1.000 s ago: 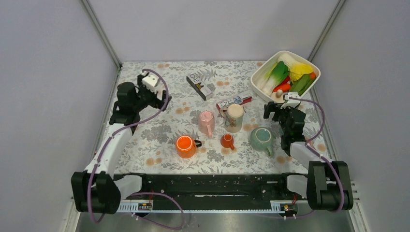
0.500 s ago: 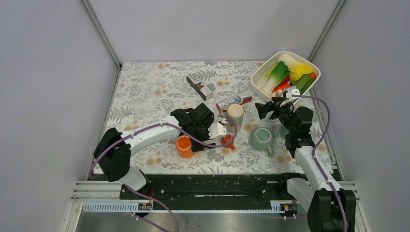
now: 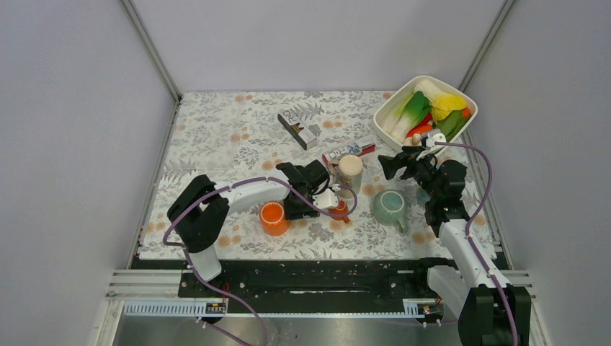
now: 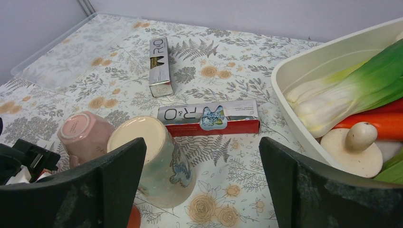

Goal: Turn the mug right side up

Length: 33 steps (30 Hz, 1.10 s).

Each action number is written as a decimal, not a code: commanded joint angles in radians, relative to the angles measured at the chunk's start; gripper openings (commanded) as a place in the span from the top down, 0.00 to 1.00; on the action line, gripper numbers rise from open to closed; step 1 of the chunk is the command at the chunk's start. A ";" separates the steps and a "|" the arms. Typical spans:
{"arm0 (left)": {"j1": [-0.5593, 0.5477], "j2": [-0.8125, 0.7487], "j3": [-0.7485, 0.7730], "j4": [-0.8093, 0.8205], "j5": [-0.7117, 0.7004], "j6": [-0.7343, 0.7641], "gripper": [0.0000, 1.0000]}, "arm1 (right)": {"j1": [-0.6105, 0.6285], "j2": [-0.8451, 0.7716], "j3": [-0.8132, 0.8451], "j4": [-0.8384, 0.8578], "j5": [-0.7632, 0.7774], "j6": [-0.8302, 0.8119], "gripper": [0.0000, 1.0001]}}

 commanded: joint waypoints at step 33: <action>0.414 -0.626 0.286 0.268 1.113 -0.567 1.00 | 0.689 0.180 0.232 0.354 -0.088 0.256 0.01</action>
